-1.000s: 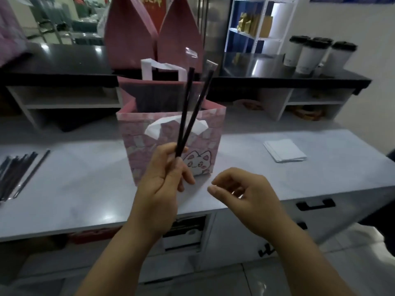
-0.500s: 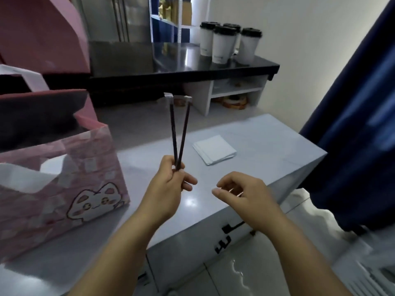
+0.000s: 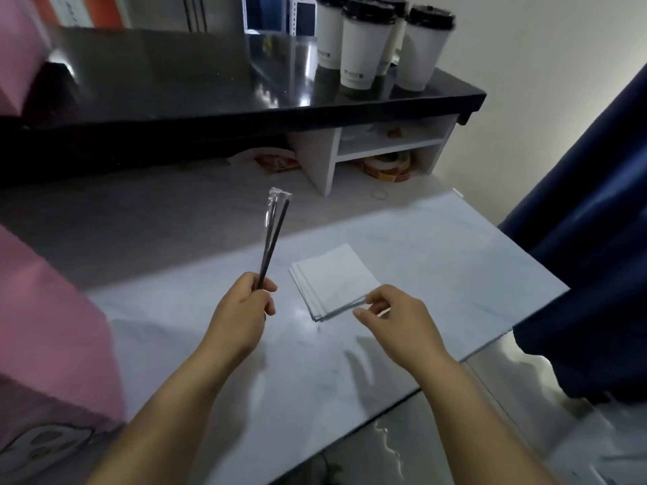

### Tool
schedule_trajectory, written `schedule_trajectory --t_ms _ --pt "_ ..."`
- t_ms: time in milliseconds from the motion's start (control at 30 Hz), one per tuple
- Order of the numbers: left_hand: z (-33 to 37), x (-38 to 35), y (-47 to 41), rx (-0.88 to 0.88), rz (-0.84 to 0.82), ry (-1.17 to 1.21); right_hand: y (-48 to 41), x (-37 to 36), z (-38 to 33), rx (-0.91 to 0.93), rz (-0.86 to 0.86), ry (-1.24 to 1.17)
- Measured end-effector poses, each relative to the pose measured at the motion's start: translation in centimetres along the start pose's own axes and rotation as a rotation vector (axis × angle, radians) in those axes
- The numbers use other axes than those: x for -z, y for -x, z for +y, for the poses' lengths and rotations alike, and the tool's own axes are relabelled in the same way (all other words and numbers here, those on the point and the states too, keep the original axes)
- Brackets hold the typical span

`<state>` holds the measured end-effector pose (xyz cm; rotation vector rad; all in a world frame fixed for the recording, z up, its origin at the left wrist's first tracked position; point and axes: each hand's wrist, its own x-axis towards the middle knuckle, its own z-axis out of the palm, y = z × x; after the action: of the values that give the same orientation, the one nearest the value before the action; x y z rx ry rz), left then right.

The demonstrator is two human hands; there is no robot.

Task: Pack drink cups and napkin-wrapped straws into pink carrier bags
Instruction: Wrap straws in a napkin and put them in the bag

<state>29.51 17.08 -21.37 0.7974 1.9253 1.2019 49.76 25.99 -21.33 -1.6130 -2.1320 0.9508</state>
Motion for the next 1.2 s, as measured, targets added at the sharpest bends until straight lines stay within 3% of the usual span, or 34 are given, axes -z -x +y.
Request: schedule_trajectory --t_ms 400,633,933,1200 --pt "0.4 -4.2 -3.1 0.123 0.272 -0.124 -12.0 -0.2 1.2 0.095 -0.223 0.175" --pt "-0.1 -6.0 -3.4 0.171 0.341 -0.168 -14.6 0.1 1.9 0.022 -0.284 -0.035" --pt "0.3 -7.4 -4.1 0.137 0.391 -0.155 -15.8 1.1 2.2 0.184 -0.260 -0.007" --pt "0.0 -7.4 -4.6 0.140 0.403 -0.092 -15.7 2.3 0.1 0.192 -0.371 -0.350"
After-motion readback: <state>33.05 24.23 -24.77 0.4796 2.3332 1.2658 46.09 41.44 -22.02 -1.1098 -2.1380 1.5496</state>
